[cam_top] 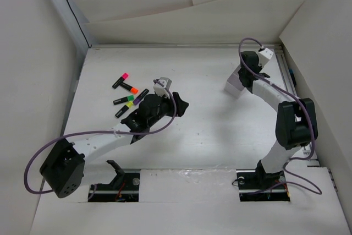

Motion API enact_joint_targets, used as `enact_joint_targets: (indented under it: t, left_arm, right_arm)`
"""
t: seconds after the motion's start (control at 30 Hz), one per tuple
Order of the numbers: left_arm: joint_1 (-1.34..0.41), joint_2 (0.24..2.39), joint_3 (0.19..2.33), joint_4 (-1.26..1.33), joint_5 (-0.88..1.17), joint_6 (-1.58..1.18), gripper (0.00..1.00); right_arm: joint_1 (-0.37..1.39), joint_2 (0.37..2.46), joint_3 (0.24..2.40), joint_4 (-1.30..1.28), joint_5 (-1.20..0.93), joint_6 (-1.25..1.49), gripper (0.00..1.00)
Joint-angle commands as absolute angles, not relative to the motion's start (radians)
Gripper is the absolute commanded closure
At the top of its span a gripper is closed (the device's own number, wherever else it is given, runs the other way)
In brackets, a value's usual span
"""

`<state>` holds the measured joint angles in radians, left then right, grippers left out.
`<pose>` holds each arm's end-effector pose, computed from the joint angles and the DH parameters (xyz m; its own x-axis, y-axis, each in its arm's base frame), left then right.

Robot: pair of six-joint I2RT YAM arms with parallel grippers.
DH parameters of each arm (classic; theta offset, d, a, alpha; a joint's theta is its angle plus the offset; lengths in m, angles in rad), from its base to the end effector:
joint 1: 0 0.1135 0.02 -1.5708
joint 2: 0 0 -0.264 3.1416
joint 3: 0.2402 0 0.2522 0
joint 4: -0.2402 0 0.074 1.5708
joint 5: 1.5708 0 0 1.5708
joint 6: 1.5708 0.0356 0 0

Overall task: Sort the stationery into containers
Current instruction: Place the stationery in the storage box.

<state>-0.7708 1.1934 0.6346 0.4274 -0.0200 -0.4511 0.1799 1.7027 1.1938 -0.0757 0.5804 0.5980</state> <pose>0.1948 -0.1882 0.2656 -0.3821 -0.2365 -0.8934 0.5731 0.6977 -0.4298 0.3817 0.0496 0.2510 -0.2797 0.4277 -0.8596 0.5539 0.8032 0.2194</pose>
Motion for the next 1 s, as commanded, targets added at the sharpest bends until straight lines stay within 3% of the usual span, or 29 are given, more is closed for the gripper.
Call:
enact_joint_targets:
  t: [0.0,0.3,0.43,0.63,0.97]
  left_arm:
    - [-0.772,1.158,0.632,0.439,-0.044,-0.485,0.46]
    - [-0.772,1.190,0.632,0.449,-0.054,-0.505,0.46]
    - [-0.755,1.209,0.641,0.449,-0.043,-0.514,0.46]
    - [-0.618,1.232,0.598,0.555,0.162,-0.566,0.46]
    - [-0.609,1.241,0.643,0.496,0.175,-0.590,0.46]
  right_arm:
    - [0.181,1.692,1.235,-0.064,0.656,0.588,0.82]
    - [0.181,1.648,1.206,-0.064,0.647,0.597,0.40]
    - [0.190,1.591,1.193,-0.064,0.598,0.607,0.35]
    - [0.251,1.448,1.108,-0.064,0.516,0.618,0.35]
    - [0.313,1.249,1.011,-0.064,0.229,0.618,0.34]
